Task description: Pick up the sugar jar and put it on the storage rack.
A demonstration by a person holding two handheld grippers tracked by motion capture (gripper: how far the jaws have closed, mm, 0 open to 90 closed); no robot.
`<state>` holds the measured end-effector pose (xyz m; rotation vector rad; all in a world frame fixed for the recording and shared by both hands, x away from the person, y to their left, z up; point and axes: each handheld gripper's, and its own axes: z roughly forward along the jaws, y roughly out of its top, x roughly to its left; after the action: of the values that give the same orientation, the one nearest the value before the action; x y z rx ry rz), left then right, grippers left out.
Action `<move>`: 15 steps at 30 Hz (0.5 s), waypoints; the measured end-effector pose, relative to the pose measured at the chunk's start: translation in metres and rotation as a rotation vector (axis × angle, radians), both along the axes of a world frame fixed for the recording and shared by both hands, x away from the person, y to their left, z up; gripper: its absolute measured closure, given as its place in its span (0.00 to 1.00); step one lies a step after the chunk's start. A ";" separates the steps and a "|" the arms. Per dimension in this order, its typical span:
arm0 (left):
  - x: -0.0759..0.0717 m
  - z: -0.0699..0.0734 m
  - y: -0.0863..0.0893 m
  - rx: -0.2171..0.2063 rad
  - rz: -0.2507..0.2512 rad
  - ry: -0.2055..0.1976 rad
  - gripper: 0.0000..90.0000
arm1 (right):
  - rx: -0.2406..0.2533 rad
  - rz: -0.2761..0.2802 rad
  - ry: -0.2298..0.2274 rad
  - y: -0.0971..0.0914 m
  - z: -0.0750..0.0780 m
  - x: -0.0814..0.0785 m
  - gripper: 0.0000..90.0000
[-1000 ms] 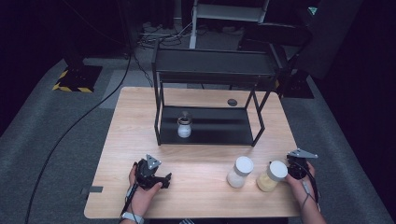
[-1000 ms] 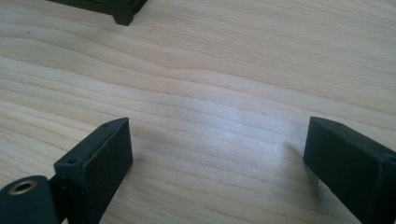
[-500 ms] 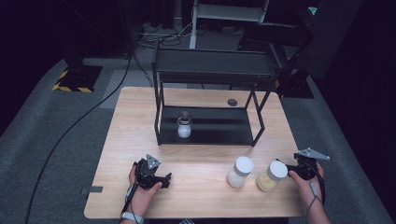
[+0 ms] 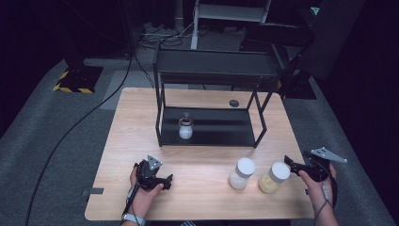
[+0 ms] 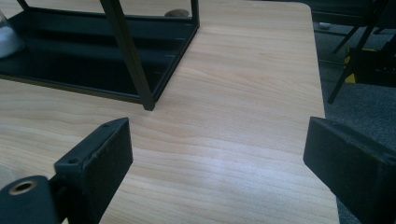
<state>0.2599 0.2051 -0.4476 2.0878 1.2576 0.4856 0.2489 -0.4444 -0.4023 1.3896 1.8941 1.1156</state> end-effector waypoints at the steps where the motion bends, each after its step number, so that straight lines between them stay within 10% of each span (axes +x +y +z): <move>1: 0.000 0.000 0.000 0.000 0.000 0.000 0.01 | 0.001 0.000 -0.006 0.000 0.001 -0.002 0.09; 15: 0.000 0.000 0.000 0.000 0.000 0.000 0.01 | 0.026 0.033 -0.061 0.005 0.025 -0.019 0.09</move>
<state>0.2599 0.2051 -0.4475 2.0881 1.2574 0.4859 0.2303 -0.4391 -0.3770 1.3280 1.8718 1.1890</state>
